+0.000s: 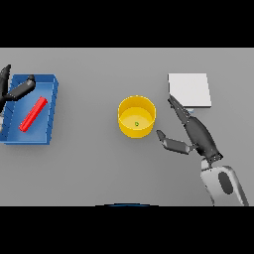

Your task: Pick up the red beaker and tilt it to pour out 1 green nut into yellow bowl. Pick up the yellow bowl and place it on the metallic measuring scale.

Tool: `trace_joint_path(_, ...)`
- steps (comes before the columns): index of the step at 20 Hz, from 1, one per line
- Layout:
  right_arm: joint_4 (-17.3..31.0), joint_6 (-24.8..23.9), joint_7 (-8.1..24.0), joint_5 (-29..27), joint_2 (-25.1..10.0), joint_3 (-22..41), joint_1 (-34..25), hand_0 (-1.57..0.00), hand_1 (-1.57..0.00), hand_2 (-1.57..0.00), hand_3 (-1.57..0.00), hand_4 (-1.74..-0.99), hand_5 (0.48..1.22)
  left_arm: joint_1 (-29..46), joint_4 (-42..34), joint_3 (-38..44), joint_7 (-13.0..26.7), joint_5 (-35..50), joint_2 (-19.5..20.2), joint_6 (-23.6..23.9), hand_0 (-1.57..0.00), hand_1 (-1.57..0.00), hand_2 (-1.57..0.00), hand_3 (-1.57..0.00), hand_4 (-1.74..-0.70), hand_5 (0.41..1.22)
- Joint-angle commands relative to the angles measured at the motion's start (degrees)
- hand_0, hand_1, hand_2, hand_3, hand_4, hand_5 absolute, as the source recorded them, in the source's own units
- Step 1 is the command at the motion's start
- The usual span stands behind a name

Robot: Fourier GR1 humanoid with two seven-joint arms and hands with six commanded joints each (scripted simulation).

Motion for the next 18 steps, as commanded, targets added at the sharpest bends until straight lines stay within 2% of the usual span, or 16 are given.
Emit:
trace_joint_path(1, 0.50, 0.49, 1.48, 2.11, -1.10, 0.89, -1.98, 0.00, 0.00, 0.00, 0.00, -1.268, 0.691, 0.27, -0.05, 0.16, -0.20, 0.21, 0.09, 0.10, -0.01, -0.01, -0.01, -0.01, -0.79, 0.709)
trace_joint_path(3, 1.58, 2.40, 2.34, 6.48, -4.17, 3.21, -5.73, 0.00, 0.00, 0.00, 0.00, -1.282, 0.677, -0.43, 0.31, 0.13, -0.32, 0.31, -0.39, -0.22, 0.00, 0.00, 0.00, 0.00, -0.79, 0.709)
trace_joint_path(4, 1.87, 3.64, 1.24, 8.68, -6.09, 4.65, -7.37, 0.00, 0.00, 0.00, 0.00, -1.279, 0.671, -0.47, 0.22, 0.02, -0.61, 0.29, -0.30, -0.54, 0.00, 0.00, 0.00, 0.00, -0.80, 0.708)
trace_joint_path(6, 3.51, 5.88, 1.63, 12.39, -7.84, 7.43, -11.68, 0.00, 0.00, 0.00, 0.00, -1.276, 0.668, -0.54, -0.16, -0.11, 0.62, 0.15, -0.03, -0.22, 0.00, 0.00, 0.00, 0.00, -0.79, 0.712)
trace_joint_path(8, 5.39, 7.83, -0.03, 14.79, -8.86, 10.03, -14.54, 0.00, 0.00, 0.00, 0.00, -1.270, 0.664, -0.55, -0.40, 0.02, 0.06, 0.30, 0.37, -0.60, 0.00, 0.00, 0.00, 0.00, -0.79, 0.719)
trace_joint_path(14, 11.90, 12.88, -2.22, 17.20, -9.48, 14.06, -21.97, 0.00, 0.00, 0.00, 0.00, -1.276, 0.670, -1.14, -0.09, -0.54, 0.42, -0.04, -0.54, -0.52, 0.00, 0.00, 0.00, 0.00, -0.80, 0.720)
trace_joint_path(16, 13.73, 14.80, -3.58, 17.45, -9.08, 15.49, -24.61, 0.00, 0.00, 0.00, 0.00, -1.269, 0.683, -0.12, -0.68, -0.70, -0.60, -0.29, 0.10, -0.35, 0.00, 0.00, 0.00, 0.00, -0.80, 0.717)
trace_joint_path(18, 16.82, 15.86, -4.44, 18.13, -8.58, 16.85, -26.46, 0.00, 0.00, 0.00, 0.00, -1.255, 0.686, -0.46, -0.91, -0.49, 0.33, 0.03, 0.43, -0.63, 0.00, 0.00, 0.00, 0.00, -0.79, 0.717)
